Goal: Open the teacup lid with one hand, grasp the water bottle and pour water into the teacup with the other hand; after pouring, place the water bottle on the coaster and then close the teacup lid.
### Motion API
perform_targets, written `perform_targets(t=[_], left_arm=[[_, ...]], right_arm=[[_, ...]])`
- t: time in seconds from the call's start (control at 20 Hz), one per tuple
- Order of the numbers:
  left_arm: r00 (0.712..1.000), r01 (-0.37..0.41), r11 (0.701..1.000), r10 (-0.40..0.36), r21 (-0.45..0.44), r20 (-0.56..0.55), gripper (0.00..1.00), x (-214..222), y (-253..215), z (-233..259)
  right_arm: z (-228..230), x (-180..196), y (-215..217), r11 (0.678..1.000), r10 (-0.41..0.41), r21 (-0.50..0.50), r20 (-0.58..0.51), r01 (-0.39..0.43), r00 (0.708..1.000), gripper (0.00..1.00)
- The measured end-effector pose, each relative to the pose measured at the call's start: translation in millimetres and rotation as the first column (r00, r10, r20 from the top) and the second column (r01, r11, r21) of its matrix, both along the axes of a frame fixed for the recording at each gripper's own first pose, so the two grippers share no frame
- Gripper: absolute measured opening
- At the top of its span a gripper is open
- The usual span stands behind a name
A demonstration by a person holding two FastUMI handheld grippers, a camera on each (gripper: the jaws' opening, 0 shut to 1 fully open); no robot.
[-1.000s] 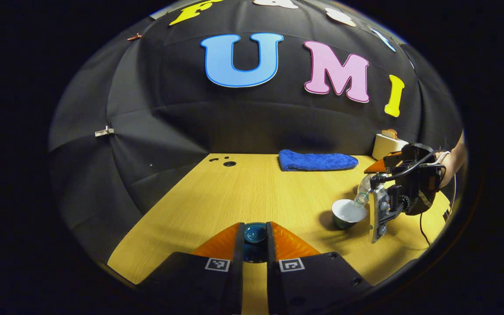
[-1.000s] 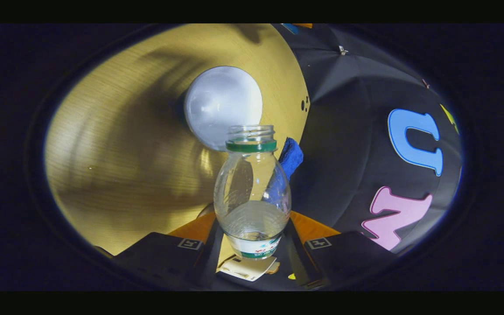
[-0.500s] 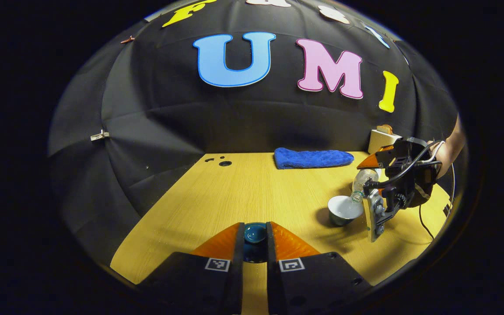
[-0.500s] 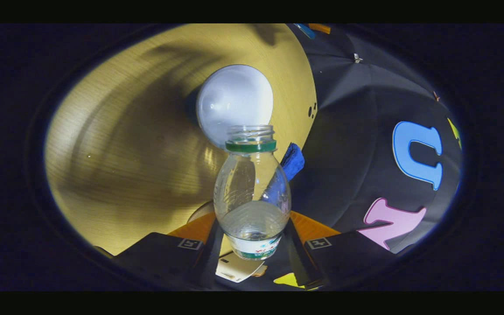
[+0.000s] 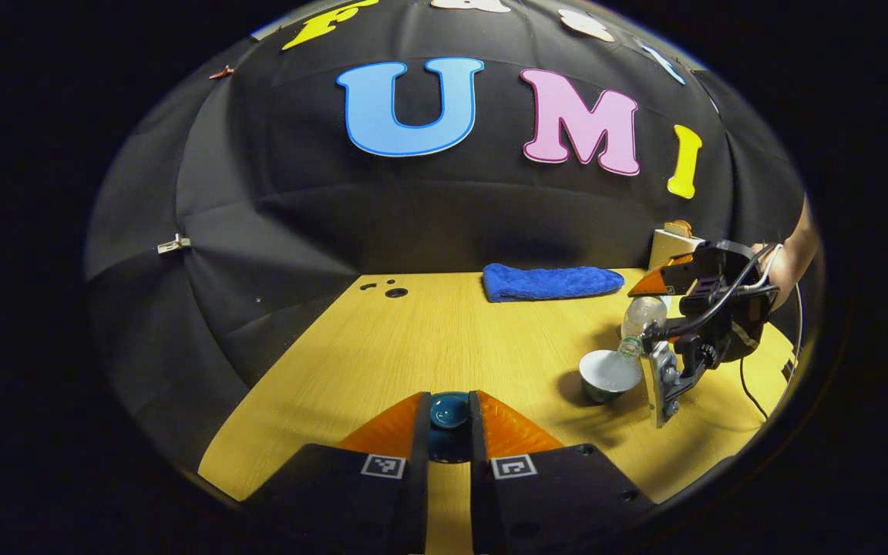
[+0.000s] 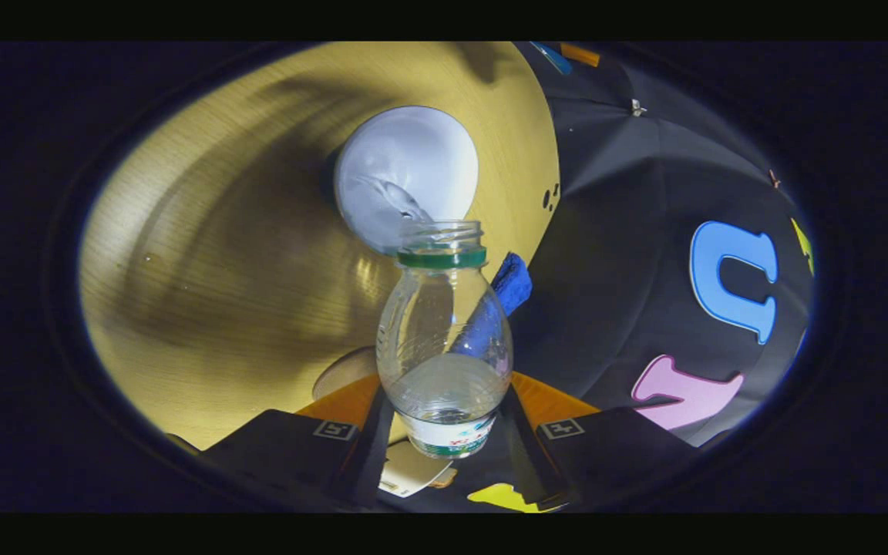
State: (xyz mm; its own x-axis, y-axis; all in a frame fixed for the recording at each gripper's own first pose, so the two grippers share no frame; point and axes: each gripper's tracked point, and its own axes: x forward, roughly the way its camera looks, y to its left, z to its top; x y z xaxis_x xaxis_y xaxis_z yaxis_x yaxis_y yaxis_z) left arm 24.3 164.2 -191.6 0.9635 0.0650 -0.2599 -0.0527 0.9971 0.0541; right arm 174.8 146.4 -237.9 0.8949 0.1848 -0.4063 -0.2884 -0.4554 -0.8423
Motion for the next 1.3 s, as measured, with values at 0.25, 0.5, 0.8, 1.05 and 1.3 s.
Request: perform_targets(t=[0.25,0.5,0.8,1.05,1.3], left_arm=[[1.000,0.000,1.000,0.000,0.008,-0.001,0.26,-2,-2,-1],[1.000,-0.002,1.000,0.002,0.008,-0.001,0.26,-7,-3,-3],[1.000,0.000,1.000,0.000,0.014,0.002,0.26,-13,-5,-2],[1.000,-0.006,1.000,0.006,0.004,0.003,0.27,-17,-5,-1],[1.000,-0.021,1.000,0.021,-0.023,0.005,0.23,-24,-7,0]], right_arm=[[5,4,3,0.999,0.026,-0.024,0.013,-0.026,1.000,0.70],[13,7,11,0.995,0.066,-0.074,0.029,-0.063,0.997,0.71],[18,10,12,0.991,0.079,-0.109,0.038,-0.074,0.996,0.71],[21,13,12,0.988,0.082,-0.136,0.052,-0.075,0.995,0.70],[26,7,13,0.984,0.100,-0.155,0.060,-0.090,0.993,0.71]])
